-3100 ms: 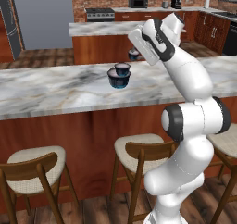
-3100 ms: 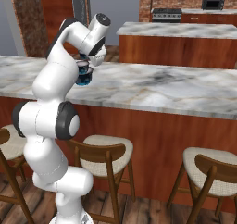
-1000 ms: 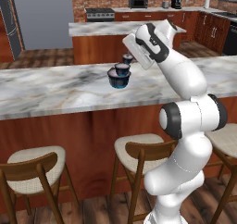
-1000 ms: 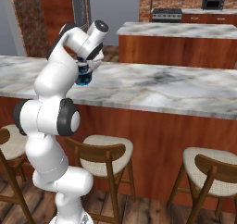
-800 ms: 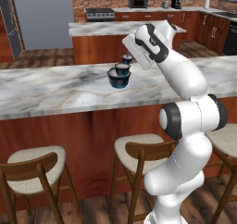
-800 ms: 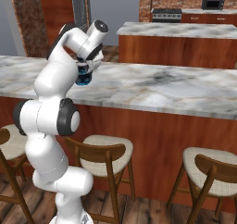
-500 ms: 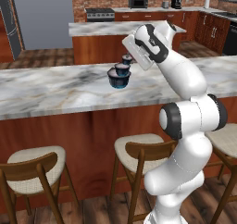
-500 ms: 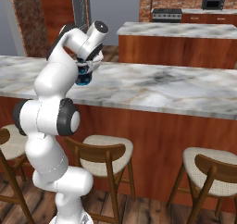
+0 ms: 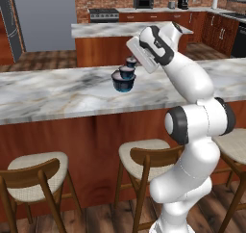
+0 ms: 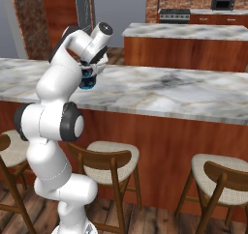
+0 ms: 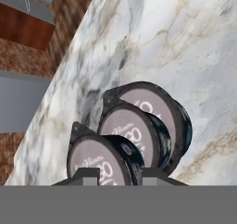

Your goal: Stack the yogurt containers by placing the smaller containers on top of the larger containers.

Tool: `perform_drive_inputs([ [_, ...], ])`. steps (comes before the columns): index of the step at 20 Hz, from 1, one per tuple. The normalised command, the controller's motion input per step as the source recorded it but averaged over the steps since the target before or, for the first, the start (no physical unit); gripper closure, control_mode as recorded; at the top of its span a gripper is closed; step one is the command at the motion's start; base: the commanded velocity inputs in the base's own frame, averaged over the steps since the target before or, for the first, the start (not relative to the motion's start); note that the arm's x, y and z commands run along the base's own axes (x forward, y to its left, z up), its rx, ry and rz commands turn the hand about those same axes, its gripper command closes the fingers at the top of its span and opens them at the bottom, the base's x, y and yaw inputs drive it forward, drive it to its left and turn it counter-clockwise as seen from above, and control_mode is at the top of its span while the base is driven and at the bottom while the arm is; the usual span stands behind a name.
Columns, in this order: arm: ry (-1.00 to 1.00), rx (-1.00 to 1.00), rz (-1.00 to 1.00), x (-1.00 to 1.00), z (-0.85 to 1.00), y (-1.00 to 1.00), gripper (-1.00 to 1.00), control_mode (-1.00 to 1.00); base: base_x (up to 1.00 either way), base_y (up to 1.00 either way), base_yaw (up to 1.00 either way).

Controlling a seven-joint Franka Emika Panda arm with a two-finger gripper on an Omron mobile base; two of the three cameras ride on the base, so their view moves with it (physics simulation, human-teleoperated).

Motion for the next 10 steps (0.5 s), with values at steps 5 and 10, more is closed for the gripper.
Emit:
perform_drive_inputs([
  [5,0.0,0.0,0.0,0.09,-0.01,0.05,1.0,-1.0,0.0,0.0,0.0],
  [10,0.0,0.0,0.0,0.07,-0.03,0.06,1.0,-1.0,0.0,0.0,0.0],
])
